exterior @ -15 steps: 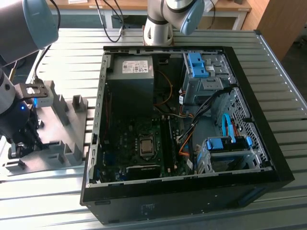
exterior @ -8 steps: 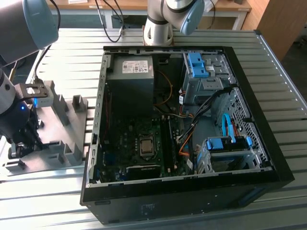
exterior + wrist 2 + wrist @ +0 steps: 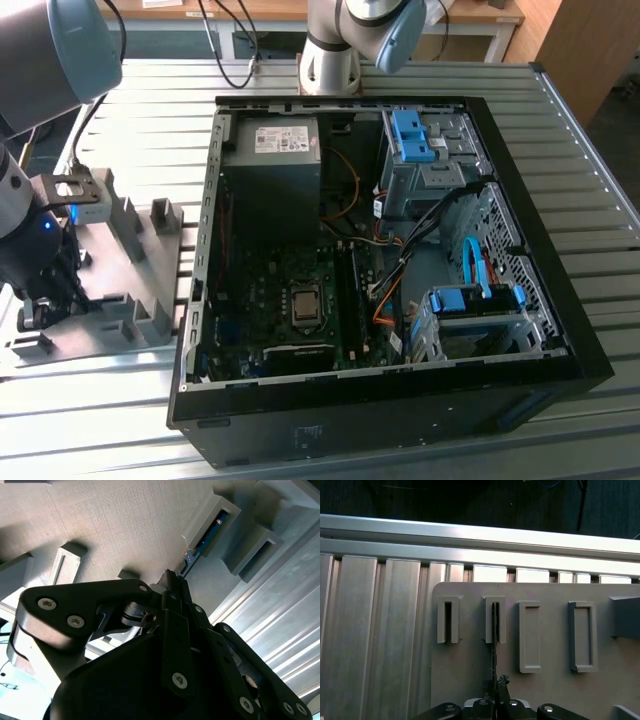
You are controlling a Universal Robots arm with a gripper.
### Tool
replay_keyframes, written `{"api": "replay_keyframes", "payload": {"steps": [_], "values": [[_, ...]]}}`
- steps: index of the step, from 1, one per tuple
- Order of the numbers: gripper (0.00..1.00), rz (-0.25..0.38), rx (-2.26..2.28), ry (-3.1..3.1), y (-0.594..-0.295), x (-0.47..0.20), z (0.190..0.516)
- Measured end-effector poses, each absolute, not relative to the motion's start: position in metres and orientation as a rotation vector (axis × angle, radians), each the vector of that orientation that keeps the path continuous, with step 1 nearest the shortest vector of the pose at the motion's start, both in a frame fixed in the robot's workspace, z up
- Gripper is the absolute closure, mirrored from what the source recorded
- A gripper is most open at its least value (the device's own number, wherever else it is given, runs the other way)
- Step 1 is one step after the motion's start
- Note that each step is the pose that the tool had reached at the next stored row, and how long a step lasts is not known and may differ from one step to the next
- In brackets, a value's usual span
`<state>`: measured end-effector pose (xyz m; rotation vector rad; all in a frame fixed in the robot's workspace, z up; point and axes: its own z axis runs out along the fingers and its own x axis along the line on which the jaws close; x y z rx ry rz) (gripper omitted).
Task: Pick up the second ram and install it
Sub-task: 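Pick up the second ram and move it above second insertion slot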
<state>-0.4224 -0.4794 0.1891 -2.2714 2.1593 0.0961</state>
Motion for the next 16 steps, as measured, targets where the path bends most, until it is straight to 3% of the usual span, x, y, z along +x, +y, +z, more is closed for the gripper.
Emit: {"api": "replay_keyframes", "payload": {"steps": [16], "values": [[0.86, 0.095, -2.272, 2.16, -0.479, -0.422, 0.207]]}}
